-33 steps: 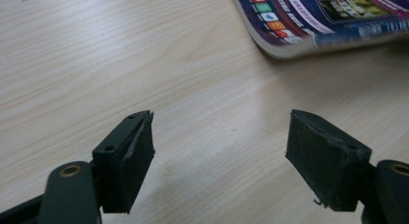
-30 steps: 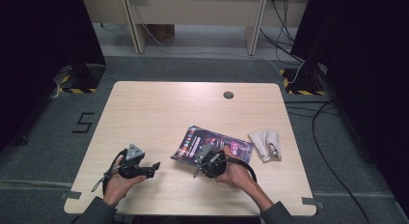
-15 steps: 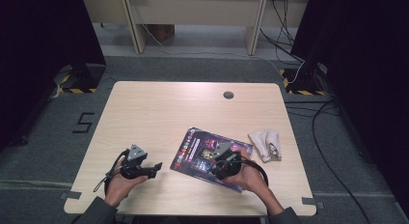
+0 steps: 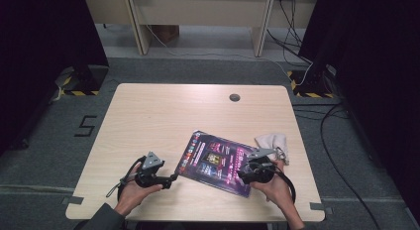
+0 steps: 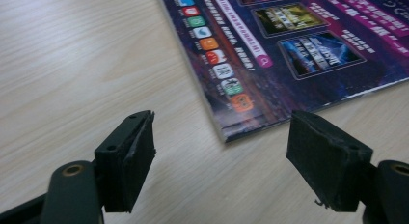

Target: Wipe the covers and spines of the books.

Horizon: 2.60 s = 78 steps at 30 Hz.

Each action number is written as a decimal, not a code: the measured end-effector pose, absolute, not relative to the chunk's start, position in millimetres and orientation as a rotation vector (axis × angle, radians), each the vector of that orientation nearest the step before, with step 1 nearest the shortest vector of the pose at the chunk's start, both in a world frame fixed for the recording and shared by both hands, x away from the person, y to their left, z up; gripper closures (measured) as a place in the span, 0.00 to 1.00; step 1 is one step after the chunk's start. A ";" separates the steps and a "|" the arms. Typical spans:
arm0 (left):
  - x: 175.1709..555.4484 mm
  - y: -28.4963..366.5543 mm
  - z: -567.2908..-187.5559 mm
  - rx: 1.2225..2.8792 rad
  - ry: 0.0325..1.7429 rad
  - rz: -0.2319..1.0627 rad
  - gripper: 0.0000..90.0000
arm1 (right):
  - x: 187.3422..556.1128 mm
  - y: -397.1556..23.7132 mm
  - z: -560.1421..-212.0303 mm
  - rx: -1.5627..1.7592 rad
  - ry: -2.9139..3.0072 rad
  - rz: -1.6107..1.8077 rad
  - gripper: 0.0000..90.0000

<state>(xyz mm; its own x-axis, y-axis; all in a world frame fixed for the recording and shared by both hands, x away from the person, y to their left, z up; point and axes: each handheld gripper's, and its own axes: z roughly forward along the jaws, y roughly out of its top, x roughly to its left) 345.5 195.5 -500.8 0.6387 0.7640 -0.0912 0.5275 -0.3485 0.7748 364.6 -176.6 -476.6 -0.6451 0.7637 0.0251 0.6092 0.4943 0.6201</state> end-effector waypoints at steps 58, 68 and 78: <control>289.1 137.7 -510.3 2.210 0.874 0.213 0.23 | 447.3 -143.5 -490.1 1.175 2.409 0.714 0.38; 315.2 154.7 -501.6 2.123 0.945 0.297 0.24 | 427.4 -148.6 -483.6 1.167 2.446 0.805 0.37; 363.1 177.2 -503.8 2.085 1.042 0.447 0.23 | 390.0 -155.4 -485.2 1.115 2.471 0.824 0.37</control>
<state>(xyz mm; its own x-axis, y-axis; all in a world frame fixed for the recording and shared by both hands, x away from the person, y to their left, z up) 363.1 177.2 -503.8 0.6078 0.7939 -0.0201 0.5320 -0.3882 0.7526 390.0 -155.4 -485.2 -0.6503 0.7586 -0.0414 0.5820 0.5325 0.6146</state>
